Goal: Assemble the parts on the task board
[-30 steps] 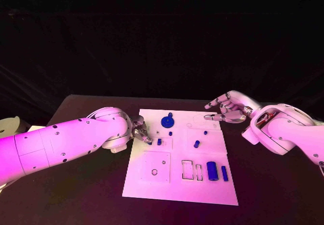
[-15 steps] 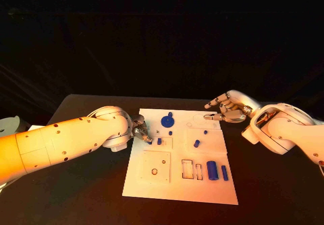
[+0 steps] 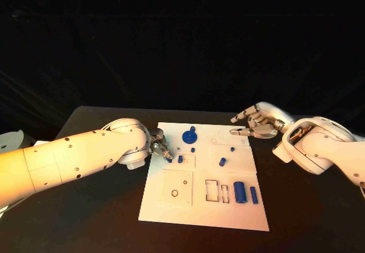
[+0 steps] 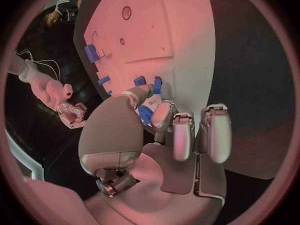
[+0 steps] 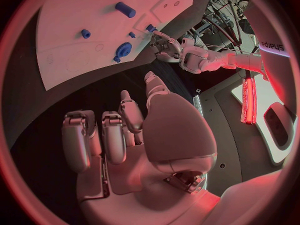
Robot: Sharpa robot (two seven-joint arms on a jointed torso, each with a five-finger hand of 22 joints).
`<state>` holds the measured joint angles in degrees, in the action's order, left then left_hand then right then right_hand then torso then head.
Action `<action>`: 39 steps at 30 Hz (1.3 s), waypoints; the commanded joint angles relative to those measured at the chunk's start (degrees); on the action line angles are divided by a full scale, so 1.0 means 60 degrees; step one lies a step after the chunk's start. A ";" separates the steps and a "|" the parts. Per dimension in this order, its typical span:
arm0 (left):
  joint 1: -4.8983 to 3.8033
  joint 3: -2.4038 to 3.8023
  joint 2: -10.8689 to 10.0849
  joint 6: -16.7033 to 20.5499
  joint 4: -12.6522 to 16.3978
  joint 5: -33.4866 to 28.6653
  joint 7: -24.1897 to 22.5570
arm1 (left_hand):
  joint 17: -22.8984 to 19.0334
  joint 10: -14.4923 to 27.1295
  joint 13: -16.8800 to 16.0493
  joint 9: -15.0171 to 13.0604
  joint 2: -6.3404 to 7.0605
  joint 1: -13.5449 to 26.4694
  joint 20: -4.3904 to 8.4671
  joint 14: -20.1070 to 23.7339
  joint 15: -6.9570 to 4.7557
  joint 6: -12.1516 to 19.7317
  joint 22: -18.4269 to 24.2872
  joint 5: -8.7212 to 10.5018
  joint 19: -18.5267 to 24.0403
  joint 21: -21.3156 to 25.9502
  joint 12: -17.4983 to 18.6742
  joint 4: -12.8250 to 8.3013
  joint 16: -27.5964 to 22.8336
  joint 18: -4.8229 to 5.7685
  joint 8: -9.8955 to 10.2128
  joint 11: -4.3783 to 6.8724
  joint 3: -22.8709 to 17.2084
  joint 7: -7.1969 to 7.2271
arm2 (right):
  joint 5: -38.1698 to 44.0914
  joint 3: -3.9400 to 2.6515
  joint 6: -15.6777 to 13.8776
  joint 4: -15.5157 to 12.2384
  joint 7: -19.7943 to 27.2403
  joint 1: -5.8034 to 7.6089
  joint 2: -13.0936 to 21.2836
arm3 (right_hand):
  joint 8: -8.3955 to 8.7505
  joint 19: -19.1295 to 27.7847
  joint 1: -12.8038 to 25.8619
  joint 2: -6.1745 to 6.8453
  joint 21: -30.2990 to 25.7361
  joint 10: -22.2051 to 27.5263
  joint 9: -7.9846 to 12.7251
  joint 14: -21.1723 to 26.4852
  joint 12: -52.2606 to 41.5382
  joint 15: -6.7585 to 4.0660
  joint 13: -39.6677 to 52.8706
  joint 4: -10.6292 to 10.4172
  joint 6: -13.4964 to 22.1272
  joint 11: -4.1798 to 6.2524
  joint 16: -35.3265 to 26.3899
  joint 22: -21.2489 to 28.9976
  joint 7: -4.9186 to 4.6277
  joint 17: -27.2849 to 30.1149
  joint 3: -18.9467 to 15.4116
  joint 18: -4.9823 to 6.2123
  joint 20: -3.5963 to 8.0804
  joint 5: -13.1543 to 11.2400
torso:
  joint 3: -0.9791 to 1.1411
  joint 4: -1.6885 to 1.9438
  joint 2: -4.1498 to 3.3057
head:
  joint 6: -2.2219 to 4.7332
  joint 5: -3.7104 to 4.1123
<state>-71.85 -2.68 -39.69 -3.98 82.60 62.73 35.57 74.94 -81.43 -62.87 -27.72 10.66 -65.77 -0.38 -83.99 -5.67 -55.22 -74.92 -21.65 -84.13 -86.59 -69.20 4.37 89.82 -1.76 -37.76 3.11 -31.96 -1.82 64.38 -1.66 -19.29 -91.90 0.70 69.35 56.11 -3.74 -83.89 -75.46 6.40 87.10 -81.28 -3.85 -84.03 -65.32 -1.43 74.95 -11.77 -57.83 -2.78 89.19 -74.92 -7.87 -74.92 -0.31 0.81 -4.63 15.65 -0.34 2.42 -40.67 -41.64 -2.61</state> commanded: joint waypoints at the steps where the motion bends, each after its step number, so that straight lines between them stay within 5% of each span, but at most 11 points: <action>1: 0.0061 -0.0043 0.0087 -0.0343 -0.0023 -0.0147 0.0004 | 0.2511 -0.0026 -0.0018 0.0040 -0.0032 0.0066 0.0071 -0.1002 -0.0098 -0.0326 -0.1993 0.0050 -0.0798 -0.0038 0.0014 0.0032 0.0030 0.0140 0.0077 0.0053 0.0120 0.0232 | 0.0031 -0.0001 0.0068 0.0001 0.0078 -0.0005 -0.0013 | -0.0025 -0.0507 -0.0027 -0.0086 -0.0044 0.0075 -0.0010 -0.0926 0.0000 0.0018 0.0184 0.0004 -0.0043 -0.0003 -0.0031 -0.1548 0.0019 -0.2242 -0.0036 0.0097 -0.0019 0.0034 | 0.0000 -0.0005 -0.0003 | -0.0006 0.0008; 39: 0.0057 -0.0044 0.0286 -0.0727 -0.0232 0.0035 0.0143 | 0.2511 -0.0111 0.0056 0.0175 0.0056 0.0535 0.0113 -0.1002 -0.0152 -0.0742 -0.2131 0.0023 -0.0843 -0.0165 0.0062 0.0509 0.0030 0.0177 0.0260 0.0127 0.1107 0.0327 | 0.0028 -0.0001 0.0059 -0.0032 0.0074 0.0000 0.0021 | -0.0025 -0.0502 -0.0031 -0.0108 -0.0049 0.0079 -0.0009 -0.0924 0.0010 0.0018 0.0177 -0.0002 -0.0043 -0.0003 -0.0038 -0.1539 0.0019 -0.2230 -0.0037 0.0099 -0.0019 0.0048 | -0.0005 0.0001 0.0001 | -0.0113 0.0008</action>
<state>-71.85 -2.72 -38.32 -6.10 81.00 63.11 36.54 74.92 -82.01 -62.61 -26.62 11.17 -63.16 -0.18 -83.96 -6.04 -59.29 -74.91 -21.74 -83.93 -87.20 -68.98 7.45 89.82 -1.77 -36.32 3.69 -25.56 0.21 64.34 -1.66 -19.31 -92.03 0.74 69.37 56.26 -3.74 -83.89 -75.70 6.17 87.10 -81.28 -3.85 -84.03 -65.32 -1.43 74.94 -11.77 -57.83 -2.78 89.19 -74.95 -7.87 -74.90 -0.31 0.81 -4.63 15.65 -0.37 2.43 -40.69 -42.29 -2.55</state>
